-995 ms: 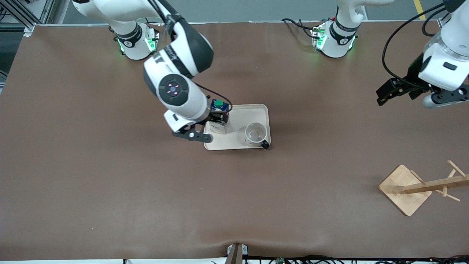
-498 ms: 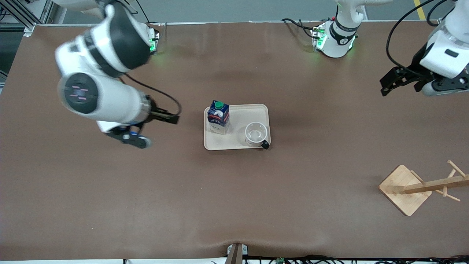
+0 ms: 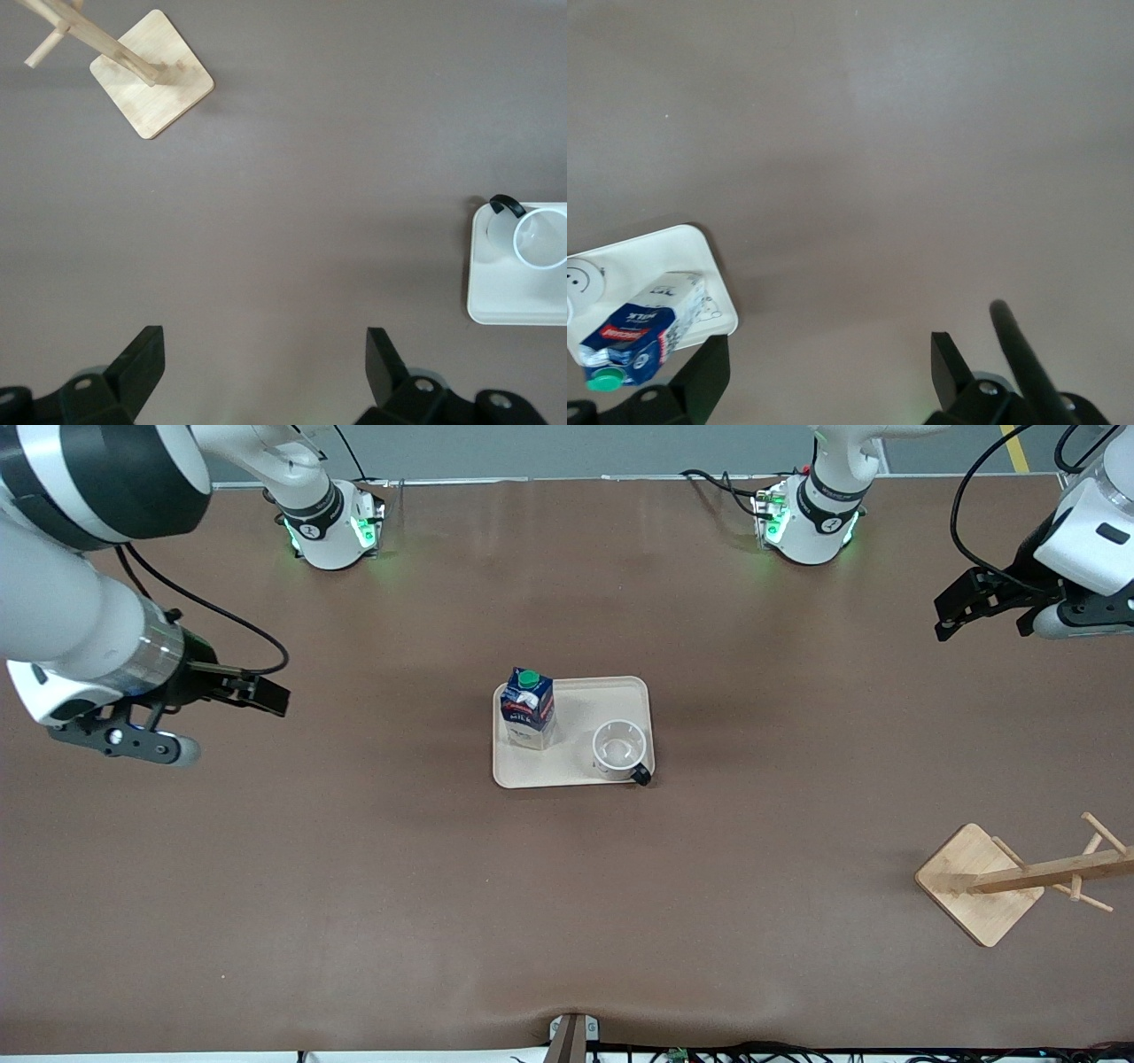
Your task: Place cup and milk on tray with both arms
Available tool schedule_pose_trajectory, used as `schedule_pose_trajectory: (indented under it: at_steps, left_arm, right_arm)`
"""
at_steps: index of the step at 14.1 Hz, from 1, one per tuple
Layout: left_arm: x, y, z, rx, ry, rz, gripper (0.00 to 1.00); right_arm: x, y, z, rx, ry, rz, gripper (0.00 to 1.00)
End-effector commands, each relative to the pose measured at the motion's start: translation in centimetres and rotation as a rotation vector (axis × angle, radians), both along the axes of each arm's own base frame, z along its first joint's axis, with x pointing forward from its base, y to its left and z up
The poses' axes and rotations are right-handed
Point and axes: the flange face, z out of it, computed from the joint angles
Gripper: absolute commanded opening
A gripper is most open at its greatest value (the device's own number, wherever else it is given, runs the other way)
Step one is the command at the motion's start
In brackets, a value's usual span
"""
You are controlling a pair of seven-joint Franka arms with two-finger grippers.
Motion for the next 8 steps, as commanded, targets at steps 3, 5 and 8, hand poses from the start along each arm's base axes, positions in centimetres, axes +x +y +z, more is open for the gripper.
schedule_pose_trajectory:
  at_steps: [3,5,8]
  left_arm:
    - [0.2,0.5,0.5,-0.010,0.002,-0.078,1.00]
    - [0.4,0.8,0.6,-0.004,0.002,-0.074,1.00]
    - [0.5,1.0,0.9,-0.003,0.008,-0.071,1.00]
  right_arm:
    - [-3.4,-10.1,-0.9,0.026,-0.042,0.191,1.00]
    - [-3.6,-14.4,-1.0,0.040,-0.032,0.232,1.00]
    - [-4.8,-19.6,-2.0,0.079,0.053,0.282,1.00]
